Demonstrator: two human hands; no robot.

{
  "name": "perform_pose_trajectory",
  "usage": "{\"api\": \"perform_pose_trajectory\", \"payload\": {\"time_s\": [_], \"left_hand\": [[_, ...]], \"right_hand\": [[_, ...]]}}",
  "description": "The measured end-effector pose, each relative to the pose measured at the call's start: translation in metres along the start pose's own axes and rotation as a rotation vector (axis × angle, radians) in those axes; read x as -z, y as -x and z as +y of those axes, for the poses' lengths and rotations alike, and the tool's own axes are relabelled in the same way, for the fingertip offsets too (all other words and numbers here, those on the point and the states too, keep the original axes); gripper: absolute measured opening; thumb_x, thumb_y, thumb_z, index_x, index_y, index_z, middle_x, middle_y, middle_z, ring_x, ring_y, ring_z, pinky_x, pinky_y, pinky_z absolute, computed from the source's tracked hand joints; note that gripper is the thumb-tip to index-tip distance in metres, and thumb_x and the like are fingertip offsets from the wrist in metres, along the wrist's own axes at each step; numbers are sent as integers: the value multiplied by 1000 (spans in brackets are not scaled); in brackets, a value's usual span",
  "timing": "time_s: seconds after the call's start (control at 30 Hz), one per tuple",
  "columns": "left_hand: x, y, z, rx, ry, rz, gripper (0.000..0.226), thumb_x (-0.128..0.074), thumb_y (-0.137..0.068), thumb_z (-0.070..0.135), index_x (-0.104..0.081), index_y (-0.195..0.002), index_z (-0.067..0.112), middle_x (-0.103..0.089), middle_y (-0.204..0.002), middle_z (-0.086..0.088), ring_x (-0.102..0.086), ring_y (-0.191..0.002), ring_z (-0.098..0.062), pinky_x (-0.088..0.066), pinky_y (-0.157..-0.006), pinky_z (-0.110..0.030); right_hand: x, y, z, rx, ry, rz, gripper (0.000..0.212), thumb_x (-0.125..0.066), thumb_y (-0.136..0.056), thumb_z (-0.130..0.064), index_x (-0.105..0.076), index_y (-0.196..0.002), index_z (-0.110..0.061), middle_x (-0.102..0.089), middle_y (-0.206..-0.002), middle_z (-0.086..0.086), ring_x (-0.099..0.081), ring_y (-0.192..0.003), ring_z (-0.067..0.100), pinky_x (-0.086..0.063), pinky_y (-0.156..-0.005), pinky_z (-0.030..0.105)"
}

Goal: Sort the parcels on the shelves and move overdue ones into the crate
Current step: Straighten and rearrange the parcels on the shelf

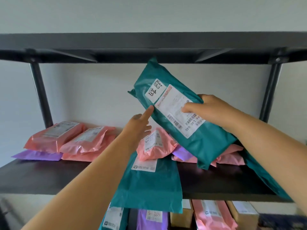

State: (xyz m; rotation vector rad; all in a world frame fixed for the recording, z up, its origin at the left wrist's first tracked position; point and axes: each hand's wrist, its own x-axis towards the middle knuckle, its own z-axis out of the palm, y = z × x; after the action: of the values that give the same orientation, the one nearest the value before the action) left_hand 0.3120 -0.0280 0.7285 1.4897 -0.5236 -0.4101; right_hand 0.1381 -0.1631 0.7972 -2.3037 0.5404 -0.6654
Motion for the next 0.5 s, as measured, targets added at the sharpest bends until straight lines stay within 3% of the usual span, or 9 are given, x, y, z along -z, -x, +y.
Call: {"api": "perform_pose_trajectory", "payload": {"time_s": [0.13,0.27,0.4,0.5], "left_hand": [[-3,10,2,-5,125,-121,72,-64,-78,67,-62,-121,9,-72,-112,-10,-69,-104,-25,-54,-95,-39],[2,20,3,16,283,-229,61,-70,-76,60,-65,-117,14,-73,-112,-5,-69,-108,-23,-49,-101,-41],[16,27,6,55,314,-176,47,-69,-85,47,-66,-117,12,-74,-108,-6,-71,-102,-25,-51,-99,-43],[27,33,7,54,272,-139,43,-70,-87,41,-66,-115,9,-76,-104,-6,-73,-96,-25,-56,-92,-42]], "right_hand": [[-8,5,-3,-107,-287,-151,25,-67,-86,-38,-73,-102,-20,-78,-89,1,-75,-82,22,-58,-83,37],[-32,13,-4,-159,-489,-247,26,-67,-90,-33,-72,-108,-15,-77,-94,6,-75,-82,22,-58,-69,30],[-60,19,-2,-137,-560,-273,31,-70,-88,-29,-68,-116,-17,-77,-102,5,-74,-94,23,-56,-89,41],[-74,24,-2,-142,-616,-307,33,-71,-87,-24,-66,-119,-18,-75,-107,4,-72,-99,24,-54,-94,45]]}}
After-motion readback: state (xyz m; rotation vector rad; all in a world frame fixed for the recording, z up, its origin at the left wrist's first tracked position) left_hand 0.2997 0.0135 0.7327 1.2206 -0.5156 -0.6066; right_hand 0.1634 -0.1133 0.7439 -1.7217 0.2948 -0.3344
